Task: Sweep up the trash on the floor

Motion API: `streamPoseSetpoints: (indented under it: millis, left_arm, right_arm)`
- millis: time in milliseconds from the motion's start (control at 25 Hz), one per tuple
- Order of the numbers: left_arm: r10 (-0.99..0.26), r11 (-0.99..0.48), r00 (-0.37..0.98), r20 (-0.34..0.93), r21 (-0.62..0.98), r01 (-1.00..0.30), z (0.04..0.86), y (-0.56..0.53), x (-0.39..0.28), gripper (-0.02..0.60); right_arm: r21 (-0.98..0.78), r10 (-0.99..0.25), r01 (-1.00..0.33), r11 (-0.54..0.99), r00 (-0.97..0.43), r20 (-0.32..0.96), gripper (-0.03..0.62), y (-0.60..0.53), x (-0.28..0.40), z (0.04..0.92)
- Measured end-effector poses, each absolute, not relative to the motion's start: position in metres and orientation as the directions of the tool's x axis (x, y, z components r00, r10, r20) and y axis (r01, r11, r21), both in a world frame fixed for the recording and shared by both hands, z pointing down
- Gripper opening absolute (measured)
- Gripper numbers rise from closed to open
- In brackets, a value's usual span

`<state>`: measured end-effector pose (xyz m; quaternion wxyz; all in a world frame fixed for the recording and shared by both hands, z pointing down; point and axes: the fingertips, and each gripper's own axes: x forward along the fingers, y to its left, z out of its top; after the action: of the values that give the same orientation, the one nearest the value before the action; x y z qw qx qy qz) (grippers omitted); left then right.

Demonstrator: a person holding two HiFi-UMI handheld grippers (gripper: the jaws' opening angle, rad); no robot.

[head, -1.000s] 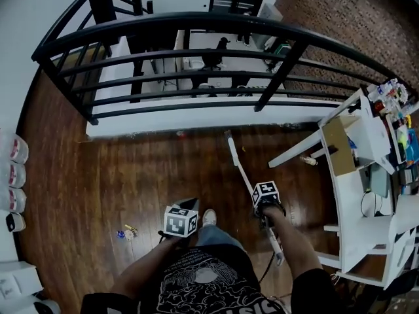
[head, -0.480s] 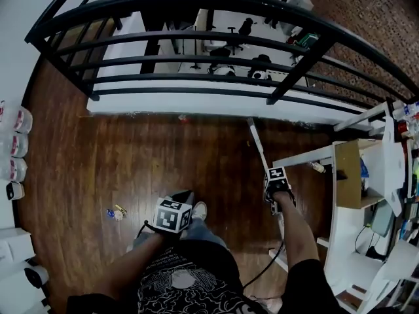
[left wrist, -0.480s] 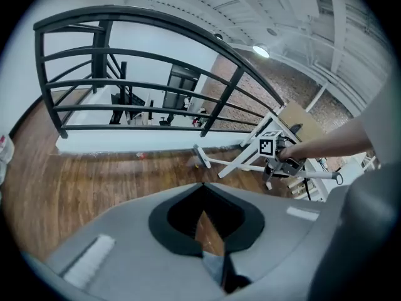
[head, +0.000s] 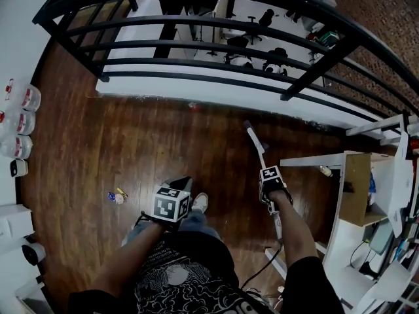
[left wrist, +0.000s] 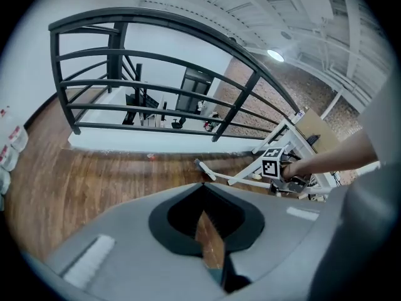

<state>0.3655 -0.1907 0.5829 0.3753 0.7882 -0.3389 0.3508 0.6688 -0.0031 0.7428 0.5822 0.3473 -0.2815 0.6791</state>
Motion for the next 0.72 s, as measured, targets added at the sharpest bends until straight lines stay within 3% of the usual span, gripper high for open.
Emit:
streamPoseSetpoints:
  millis: [240,720]
  left_arm:
    - [-0.308,-0.439,0.519,0.798,0.364,-0.821,0.579,-0.187,0.343,0.005]
    - [-0.364,-0.362,0.521,0.772,0.398,-0.843,0.576,-0.169,0.275,0.005]
  right_arm:
    - [-0.042,0.603,-0.987,-0.157,-0.13,0.787,0.023,0.002,0.622,0.746]
    - [-0.056,0.615,-0.995,-0.085,-0.096,0.782,0.017,0.017,0.545,0.74]
